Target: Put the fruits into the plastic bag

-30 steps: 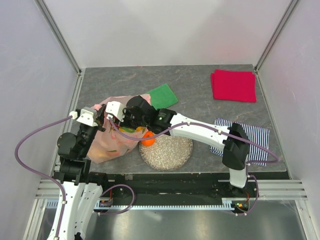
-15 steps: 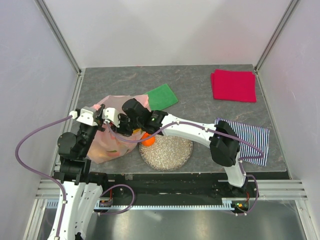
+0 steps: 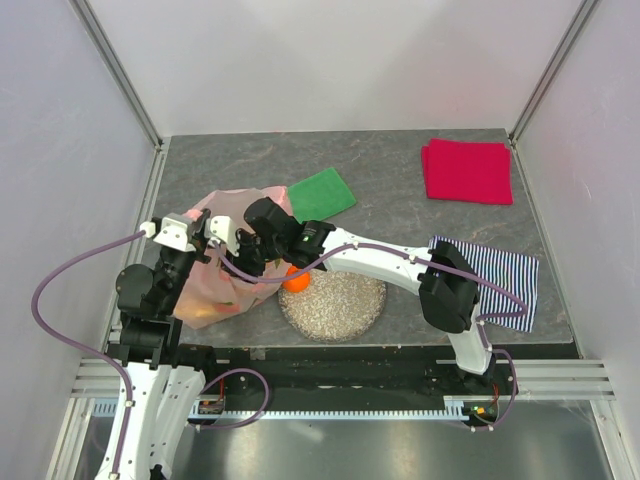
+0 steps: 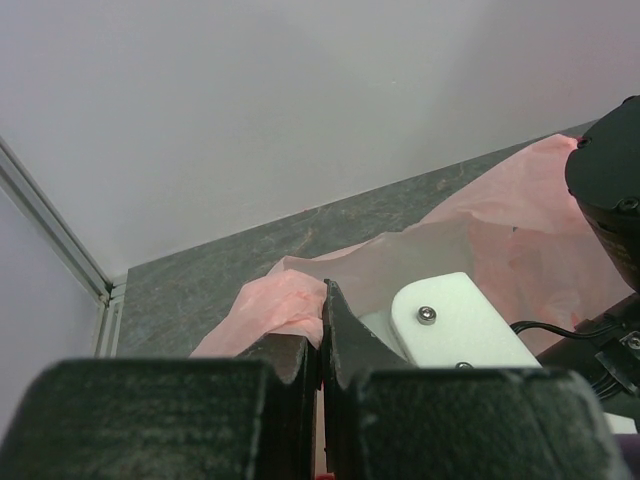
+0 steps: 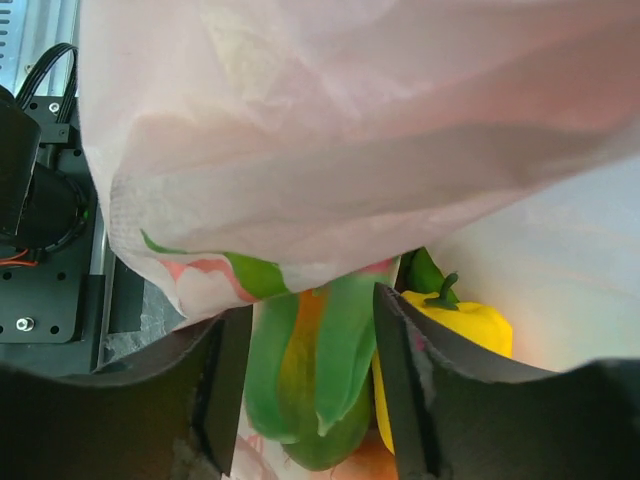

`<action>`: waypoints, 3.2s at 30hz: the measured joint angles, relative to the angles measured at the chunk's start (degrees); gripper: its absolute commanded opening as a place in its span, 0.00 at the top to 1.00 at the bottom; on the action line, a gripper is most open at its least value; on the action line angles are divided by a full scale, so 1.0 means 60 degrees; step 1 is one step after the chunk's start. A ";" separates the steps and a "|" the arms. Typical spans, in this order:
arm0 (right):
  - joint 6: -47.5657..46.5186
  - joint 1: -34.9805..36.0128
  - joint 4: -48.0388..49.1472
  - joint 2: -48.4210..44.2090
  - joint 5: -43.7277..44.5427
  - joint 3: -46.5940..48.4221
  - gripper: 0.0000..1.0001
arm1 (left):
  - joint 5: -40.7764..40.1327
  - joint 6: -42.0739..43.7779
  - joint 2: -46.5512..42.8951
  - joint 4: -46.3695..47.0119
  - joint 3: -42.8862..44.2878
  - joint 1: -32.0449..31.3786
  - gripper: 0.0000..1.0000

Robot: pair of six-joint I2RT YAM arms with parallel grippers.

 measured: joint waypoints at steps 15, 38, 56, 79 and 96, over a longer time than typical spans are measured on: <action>0.0980 -0.0157 0.2437 -0.2288 0.1024 -0.2586 0.32 | 0.0044 -0.0004 -0.0004 0.0051 0.0000 -0.0022 0.98; 0.4645 -0.1563 0.3268 -0.6335 0.3049 -0.8335 0.17 | -0.3115 -0.0255 -0.0219 0.0055 -0.0051 -0.0066 0.98; 0.4550 -0.0674 0.3359 -0.3107 0.4543 -0.7501 0.09 | -0.3206 -0.0259 -0.0255 0.0055 -0.0051 -0.0066 0.98; 0.4699 -0.0630 0.3625 -0.1876 0.4856 -0.6502 0.58 | -0.3209 -0.0259 -0.0259 0.0055 -0.0051 -0.0066 0.99; 0.4095 -0.0907 0.2073 -0.7858 0.6706 -0.7533 0.79 | -0.3206 -0.0259 -0.0331 0.0055 -0.0058 -0.0066 0.99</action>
